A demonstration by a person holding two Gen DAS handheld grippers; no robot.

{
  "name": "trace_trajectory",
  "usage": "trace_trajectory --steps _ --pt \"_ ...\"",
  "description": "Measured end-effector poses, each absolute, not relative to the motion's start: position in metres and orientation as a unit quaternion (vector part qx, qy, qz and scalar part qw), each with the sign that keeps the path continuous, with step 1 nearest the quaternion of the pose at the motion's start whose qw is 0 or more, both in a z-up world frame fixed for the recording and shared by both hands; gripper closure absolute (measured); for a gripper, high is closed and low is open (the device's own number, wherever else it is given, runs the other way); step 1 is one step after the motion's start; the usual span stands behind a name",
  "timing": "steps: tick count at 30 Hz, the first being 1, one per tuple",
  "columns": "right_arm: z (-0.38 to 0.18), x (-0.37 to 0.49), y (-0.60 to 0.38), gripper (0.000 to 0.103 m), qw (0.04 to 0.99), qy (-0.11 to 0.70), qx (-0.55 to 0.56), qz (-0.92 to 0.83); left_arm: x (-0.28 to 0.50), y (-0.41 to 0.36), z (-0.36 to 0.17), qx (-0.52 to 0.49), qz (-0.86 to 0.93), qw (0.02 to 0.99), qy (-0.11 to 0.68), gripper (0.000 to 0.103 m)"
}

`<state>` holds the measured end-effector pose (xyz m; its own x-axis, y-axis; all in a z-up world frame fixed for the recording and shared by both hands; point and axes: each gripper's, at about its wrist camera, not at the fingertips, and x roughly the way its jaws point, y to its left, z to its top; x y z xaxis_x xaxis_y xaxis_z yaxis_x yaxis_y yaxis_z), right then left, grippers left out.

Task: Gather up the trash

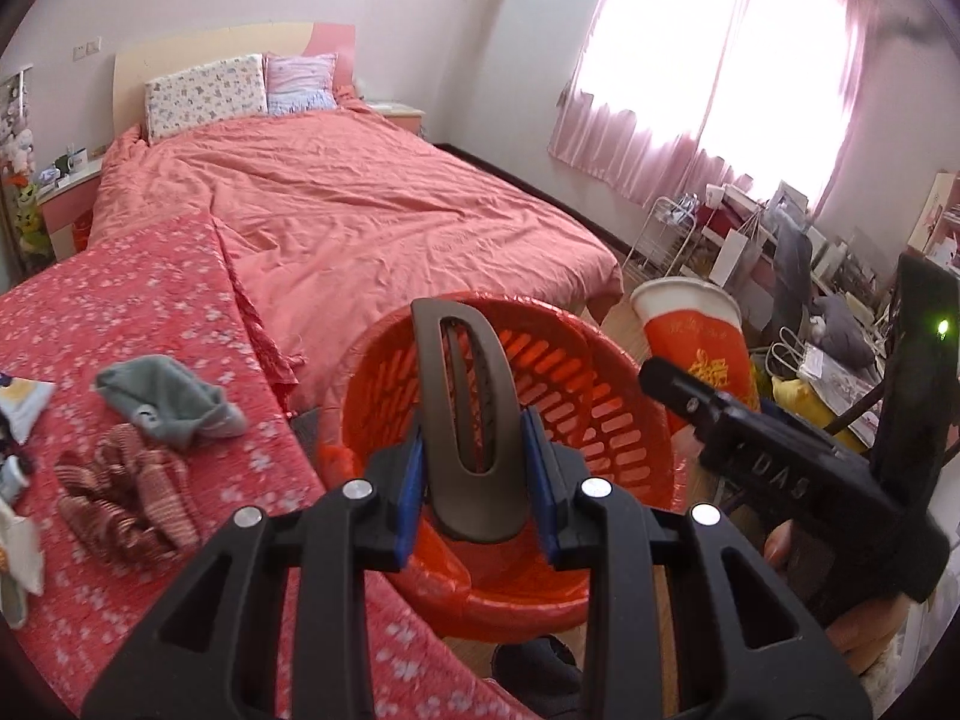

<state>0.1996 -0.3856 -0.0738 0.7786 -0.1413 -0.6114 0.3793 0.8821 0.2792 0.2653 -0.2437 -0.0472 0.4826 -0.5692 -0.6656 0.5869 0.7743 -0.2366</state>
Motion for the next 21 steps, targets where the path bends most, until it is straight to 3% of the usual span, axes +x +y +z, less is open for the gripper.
trace_trajectory --steps 2,4,6,21 --pt "-0.078 0.203 -0.391 0.027 0.920 0.303 0.209 -0.135 0.271 -0.245 -0.055 0.013 -0.334 0.858 0.391 0.072" --pt "-0.080 0.205 -0.393 0.019 0.918 0.306 0.212 -0.134 0.276 -0.247 -0.061 0.014 -0.327 0.857 0.398 0.068" --pt "-0.082 0.202 -0.394 0.015 0.917 0.305 0.218 -0.138 0.279 -0.246 -0.066 0.017 -0.314 0.860 0.403 0.055" --pt "-0.056 0.190 -0.333 0.015 0.935 0.303 0.142 -0.118 0.242 -0.118 -0.053 0.043 -0.204 0.901 0.380 0.043"
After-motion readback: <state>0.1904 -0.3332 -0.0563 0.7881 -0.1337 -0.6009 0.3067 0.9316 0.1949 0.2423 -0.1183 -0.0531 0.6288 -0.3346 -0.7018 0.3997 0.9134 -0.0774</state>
